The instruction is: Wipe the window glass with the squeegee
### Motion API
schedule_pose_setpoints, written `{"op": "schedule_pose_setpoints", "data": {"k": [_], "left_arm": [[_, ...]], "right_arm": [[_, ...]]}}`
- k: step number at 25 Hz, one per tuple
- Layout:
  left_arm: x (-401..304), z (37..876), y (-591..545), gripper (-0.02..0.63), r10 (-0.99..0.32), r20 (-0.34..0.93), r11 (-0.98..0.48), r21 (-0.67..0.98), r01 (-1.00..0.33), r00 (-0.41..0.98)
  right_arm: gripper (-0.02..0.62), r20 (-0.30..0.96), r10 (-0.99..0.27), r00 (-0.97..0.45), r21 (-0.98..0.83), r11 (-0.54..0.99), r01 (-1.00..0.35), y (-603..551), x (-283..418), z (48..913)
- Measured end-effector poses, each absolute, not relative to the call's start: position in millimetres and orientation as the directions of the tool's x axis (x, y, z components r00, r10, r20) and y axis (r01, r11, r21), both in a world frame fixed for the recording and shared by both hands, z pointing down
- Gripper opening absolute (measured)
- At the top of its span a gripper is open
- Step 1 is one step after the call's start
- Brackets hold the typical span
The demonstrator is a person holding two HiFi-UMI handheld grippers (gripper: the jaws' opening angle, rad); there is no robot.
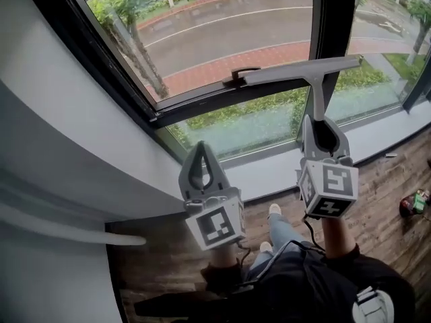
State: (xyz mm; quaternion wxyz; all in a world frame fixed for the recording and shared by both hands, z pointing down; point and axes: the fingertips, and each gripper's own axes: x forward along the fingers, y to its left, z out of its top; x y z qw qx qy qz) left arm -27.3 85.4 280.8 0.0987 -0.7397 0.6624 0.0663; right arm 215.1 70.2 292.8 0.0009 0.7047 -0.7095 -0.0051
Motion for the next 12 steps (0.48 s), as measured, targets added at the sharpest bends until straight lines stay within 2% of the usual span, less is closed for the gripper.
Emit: {"op": "schedule_pose_setpoints", "data": {"k": [12], "left_arm": [[-22.7,265.7,-103.4,0.000,-0.964,-0.255,-0.065,-0.067,-0.996,0.080]], "right_arm": [[0.072,-0.015,-0.998,-0.062,-0.011,0.062,-0.998,-131.2,210.2,283.5]]}}
